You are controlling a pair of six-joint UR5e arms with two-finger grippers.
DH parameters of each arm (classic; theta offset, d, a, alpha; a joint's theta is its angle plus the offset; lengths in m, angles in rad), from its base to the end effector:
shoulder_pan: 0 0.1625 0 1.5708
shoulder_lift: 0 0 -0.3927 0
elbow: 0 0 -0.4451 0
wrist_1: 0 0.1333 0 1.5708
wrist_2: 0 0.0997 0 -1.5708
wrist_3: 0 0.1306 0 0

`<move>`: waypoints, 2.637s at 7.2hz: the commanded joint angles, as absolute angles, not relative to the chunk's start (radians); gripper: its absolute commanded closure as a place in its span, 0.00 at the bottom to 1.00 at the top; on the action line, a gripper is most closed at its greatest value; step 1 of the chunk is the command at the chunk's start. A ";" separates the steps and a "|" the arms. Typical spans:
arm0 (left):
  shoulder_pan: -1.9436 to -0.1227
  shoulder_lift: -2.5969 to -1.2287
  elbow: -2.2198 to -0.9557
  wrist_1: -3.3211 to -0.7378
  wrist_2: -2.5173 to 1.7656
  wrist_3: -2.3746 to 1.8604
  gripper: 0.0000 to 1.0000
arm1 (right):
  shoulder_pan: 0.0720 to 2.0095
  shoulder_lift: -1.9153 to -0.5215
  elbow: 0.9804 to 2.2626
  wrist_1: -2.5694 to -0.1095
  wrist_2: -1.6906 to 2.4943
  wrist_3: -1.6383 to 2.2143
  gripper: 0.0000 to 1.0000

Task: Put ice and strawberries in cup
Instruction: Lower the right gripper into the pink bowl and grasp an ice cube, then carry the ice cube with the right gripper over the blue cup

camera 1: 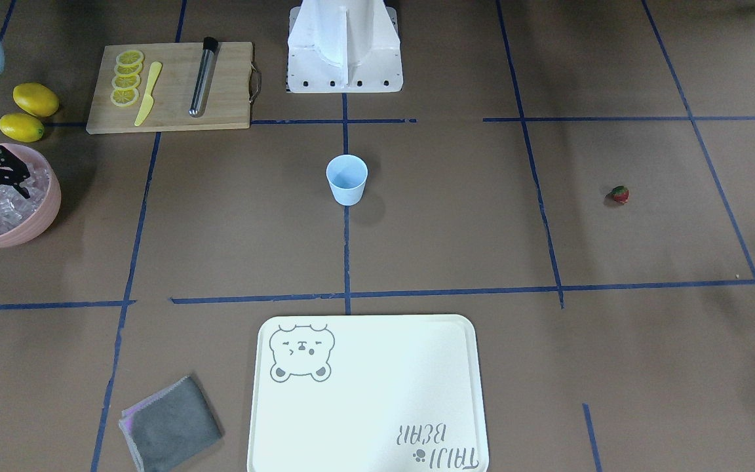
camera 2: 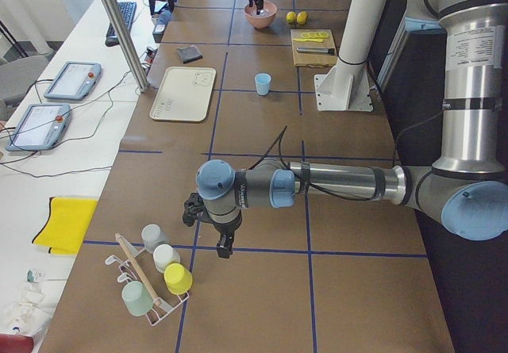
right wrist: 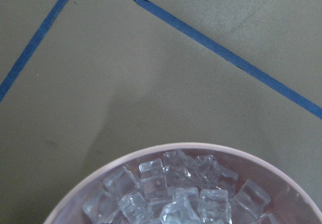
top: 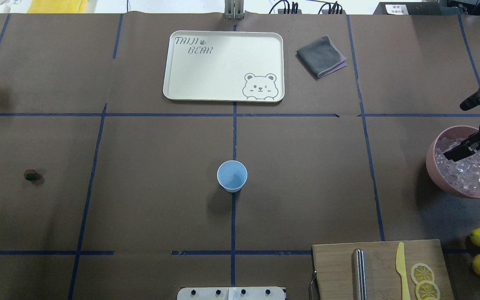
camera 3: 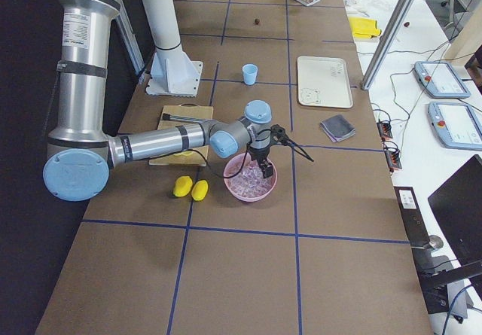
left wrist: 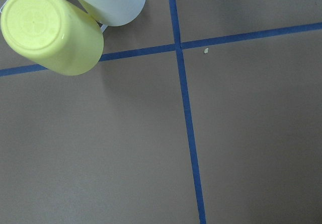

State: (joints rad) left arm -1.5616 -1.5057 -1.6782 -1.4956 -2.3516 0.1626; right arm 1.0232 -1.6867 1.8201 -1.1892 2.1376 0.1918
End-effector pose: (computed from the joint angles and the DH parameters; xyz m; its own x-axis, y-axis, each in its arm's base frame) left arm -0.0366 -0.5161 0.6315 0.6997 0.1454 -0.6995 -0.1241 0.9889 0.0814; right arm -0.2255 -0.4912 0.5401 0.6583 -0.5112 0.5526 0.3338 0.8562 0.3944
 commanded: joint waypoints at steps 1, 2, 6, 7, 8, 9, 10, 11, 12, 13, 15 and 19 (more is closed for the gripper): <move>-1.560 -1.505 -1.678 -1.496 -2.353 0.163 0.00 | 1.019 -1.686 1.804 -1.189 2.135 0.183 0.10; -1.560 -1.505 -1.678 -1.496 -2.353 0.163 0.00 | 1.019 -1.686 1.804 -1.189 2.138 0.181 0.24; -1.560 -1.505 -1.678 -1.496 -2.353 0.163 0.00 | 1.020 -1.675 1.809 -1.190 2.148 0.181 0.92; -1.560 -1.505 -1.678 -1.496 -2.353 0.163 0.00 | 1.022 -1.677 1.812 -1.190 2.148 0.181 0.93; -1.560 -1.503 -1.678 -1.496 -2.353 0.163 0.00 | 1.025 -1.677 1.819 -1.190 2.148 0.181 0.94; -1.560 -1.503 -1.681 -1.494 -2.353 0.163 0.00 | 1.046 -1.677 1.831 -1.193 2.146 0.186 0.94; -1.560 -1.502 -1.683 -1.494 -2.353 0.163 0.00 | 1.090 -1.677 1.850 -1.206 2.158 0.198 0.94; -1.560 -1.502 -1.683 -1.496 -2.353 0.163 0.00 | 1.161 -1.664 1.850 -1.236 2.231 0.245 0.94; -1.560 -1.502 -1.684 -1.496 -2.353 0.163 0.00 | 1.193 -1.632 1.856 -1.271 2.285 0.326 0.94; -1.560 -1.502 -1.684 -1.496 -2.353 0.163 0.00 | 1.192 -1.602 1.867 -1.276 2.298 0.471 0.94; -1.560 -1.502 -1.684 -1.496 -2.353 0.163 0.00 | 1.125 -1.490 1.870 -1.278 2.277 0.697 0.95; -1.560 -1.502 -1.689 -1.497 -2.353 0.163 0.00 | 0.880 -1.288 1.888 -1.326 2.130 0.869 0.95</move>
